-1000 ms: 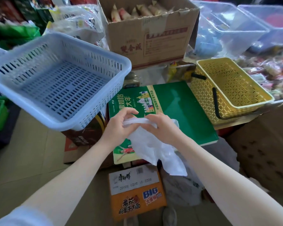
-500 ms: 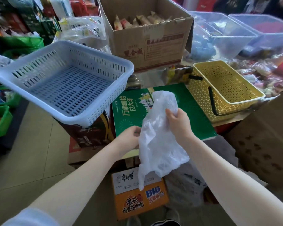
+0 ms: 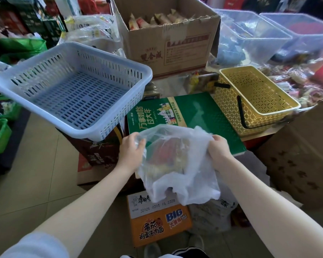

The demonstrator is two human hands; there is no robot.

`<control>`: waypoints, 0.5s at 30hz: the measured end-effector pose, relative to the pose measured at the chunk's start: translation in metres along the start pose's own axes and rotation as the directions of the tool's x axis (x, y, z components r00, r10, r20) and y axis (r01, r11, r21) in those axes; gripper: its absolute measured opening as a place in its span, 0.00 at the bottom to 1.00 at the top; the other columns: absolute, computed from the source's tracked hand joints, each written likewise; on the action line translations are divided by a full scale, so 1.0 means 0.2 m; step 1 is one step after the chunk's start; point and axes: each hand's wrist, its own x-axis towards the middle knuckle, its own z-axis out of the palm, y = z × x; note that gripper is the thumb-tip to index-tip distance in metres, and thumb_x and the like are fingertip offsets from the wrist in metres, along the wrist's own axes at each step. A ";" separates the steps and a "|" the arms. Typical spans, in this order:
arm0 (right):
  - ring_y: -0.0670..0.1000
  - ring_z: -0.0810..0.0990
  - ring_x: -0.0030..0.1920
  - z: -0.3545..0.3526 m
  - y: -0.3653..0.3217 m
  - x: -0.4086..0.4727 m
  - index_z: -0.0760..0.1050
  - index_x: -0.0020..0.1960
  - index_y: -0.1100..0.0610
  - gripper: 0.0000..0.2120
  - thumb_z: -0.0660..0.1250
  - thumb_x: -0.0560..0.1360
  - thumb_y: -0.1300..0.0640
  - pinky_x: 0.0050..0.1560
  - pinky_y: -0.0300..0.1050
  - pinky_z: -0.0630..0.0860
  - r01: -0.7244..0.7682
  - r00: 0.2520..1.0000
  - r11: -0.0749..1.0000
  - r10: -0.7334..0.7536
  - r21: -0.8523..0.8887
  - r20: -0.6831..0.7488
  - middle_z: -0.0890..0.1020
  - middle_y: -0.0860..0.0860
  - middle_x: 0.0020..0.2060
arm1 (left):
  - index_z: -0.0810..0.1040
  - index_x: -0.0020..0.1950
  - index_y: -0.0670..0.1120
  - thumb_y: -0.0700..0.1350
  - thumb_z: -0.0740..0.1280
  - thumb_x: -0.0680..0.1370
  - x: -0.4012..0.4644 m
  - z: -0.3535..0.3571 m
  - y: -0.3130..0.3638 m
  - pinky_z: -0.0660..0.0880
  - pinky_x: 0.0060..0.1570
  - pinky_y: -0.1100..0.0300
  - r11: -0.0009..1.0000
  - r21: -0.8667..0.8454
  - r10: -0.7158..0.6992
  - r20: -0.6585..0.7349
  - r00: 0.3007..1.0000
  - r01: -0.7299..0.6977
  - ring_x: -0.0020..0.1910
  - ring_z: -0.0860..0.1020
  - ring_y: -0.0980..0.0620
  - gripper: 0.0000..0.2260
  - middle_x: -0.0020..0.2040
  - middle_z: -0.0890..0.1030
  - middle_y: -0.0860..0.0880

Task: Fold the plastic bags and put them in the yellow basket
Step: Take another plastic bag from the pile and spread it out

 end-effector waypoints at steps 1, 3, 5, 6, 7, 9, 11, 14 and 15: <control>0.53 0.71 0.34 0.02 -0.01 -0.01 0.72 0.37 0.60 0.04 0.60 0.69 0.65 0.35 0.48 0.69 0.018 1.000 0.999 -0.018 -0.028 0.008 0.73 0.55 0.30 | 0.66 0.68 0.44 0.65 0.51 0.76 -0.03 0.01 0.04 0.60 0.64 0.59 0.991 -0.015 0.136 0.006 0.991 -0.136 0.65 0.65 0.52 0.31 0.64 0.67 0.47; 0.54 0.72 0.34 0.05 -0.04 -0.03 0.74 0.41 0.63 0.05 0.60 0.68 0.66 0.35 0.47 0.69 0.010 0.999 0.999 -0.008 -0.032 0.046 0.74 0.58 0.32 | 0.66 0.68 0.46 0.78 0.47 0.65 -0.08 0.01 0.15 0.58 0.65 0.64 0.938 -0.168 0.321 0.091 0.943 -0.303 0.64 0.63 0.59 0.45 0.63 0.66 0.53; 0.54 0.71 0.35 0.08 -0.08 -0.03 0.73 0.41 0.62 0.04 0.60 0.67 0.66 0.35 0.48 0.68 -0.015 0.996 1.000 0.015 -0.008 0.091 0.73 0.59 0.35 | 0.66 0.67 0.48 0.79 0.54 0.60 -0.14 0.01 0.23 0.64 0.59 0.68 0.912 -0.194 0.400 0.214 0.891 -0.362 0.60 0.68 0.61 0.46 0.61 0.68 0.56; 0.54 0.71 0.36 0.08 -0.09 -0.02 0.73 0.41 0.63 0.05 0.60 0.67 0.66 0.36 0.49 0.68 -0.018 0.994 1.000 0.018 -0.005 0.108 0.74 0.59 0.36 | 0.66 0.67 0.49 0.75 0.61 0.62 -0.16 0.03 0.25 0.66 0.55 0.69 0.922 -0.142 0.387 0.259 0.885 -0.362 0.58 0.69 0.61 0.43 0.60 0.68 0.57; 0.55 0.71 0.36 0.08 -0.10 -0.02 0.73 0.41 0.62 0.05 0.60 0.66 0.66 0.36 0.49 0.67 -0.024 0.992 1.000 0.024 -0.003 0.123 0.73 0.59 0.36 | 0.65 0.67 0.49 0.68 0.68 0.65 -0.17 0.05 0.27 0.67 0.51 0.68 0.934 -0.083 0.357 0.267 0.895 -0.348 0.56 0.69 0.60 0.38 0.59 0.68 0.57; 0.55 0.70 0.36 0.06 -0.11 -0.02 0.73 0.42 0.60 0.06 0.62 0.66 0.65 0.37 0.49 0.66 -0.031 0.984 0.999 0.033 -0.016 0.172 0.72 0.59 0.36 | 0.69 0.62 0.47 0.53 0.70 0.72 -0.14 0.08 0.25 0.72 0.48 0.60 0.966 -0.047 0.258 0.203 0.945 -0.254 0.49 0.75 0.56 0.22 0.53 0.74 0.54; 0.55 0.72 0.34 0.00 -0.09 -0.02 0.75 0.41 0.62 0.02 0.64 0.68 0.65 0.36 0.50 0.69 -0.028 0.979 0.998 0.039 -0.057 0.202 0.74 0.59 0.34 | 0.74 0.49 0.44 0.46 0.63 0.78 -0.11 0.08 0.23 0.73 0.39 0.58 0.980 -0.191 0.099 0.187 0.977 -0.062 0.33 0.77 0.54 0.06 0.37 0.79 0.50; 0.58 0.81 0.39 -0.12 0.01 0.01 0.79 0.48 0.67 0.10 0.71 0.69 0.62 0.41 0.53 0.79 -0.098 0.985 0.990 0.111 -0.097 0.133 0.82 0.61 0.40 | 0.69 0.39 0.43 0.42 0.54 0.82 -0.06 0.06 0.18 0.60 0.20 0.66 0.718 -0.626 -0.191 0.243 0.951 0.304 0.19 0.62 0.57 0.12 0.24 0.65 0.52; 0.59 0.82 0.41 -0.16 0.04 0.01 0.78 0.54 0.66 0.15 0.72 0.70 0.61 0.42 0.54 0.80 -0.165 0.974 0.986 0.168 -0.029 0.152 0.83 0.62 0.44 | 0.68 0.38 0.44 0.42 0.53 0.82 -0.04 0.04 0.17 0.56 0.17 0.67 0.582 -0.726 -0.274 0.249 0.929 0.366 0.18 0.59 0.58 0.13 0.22 0.63 0.53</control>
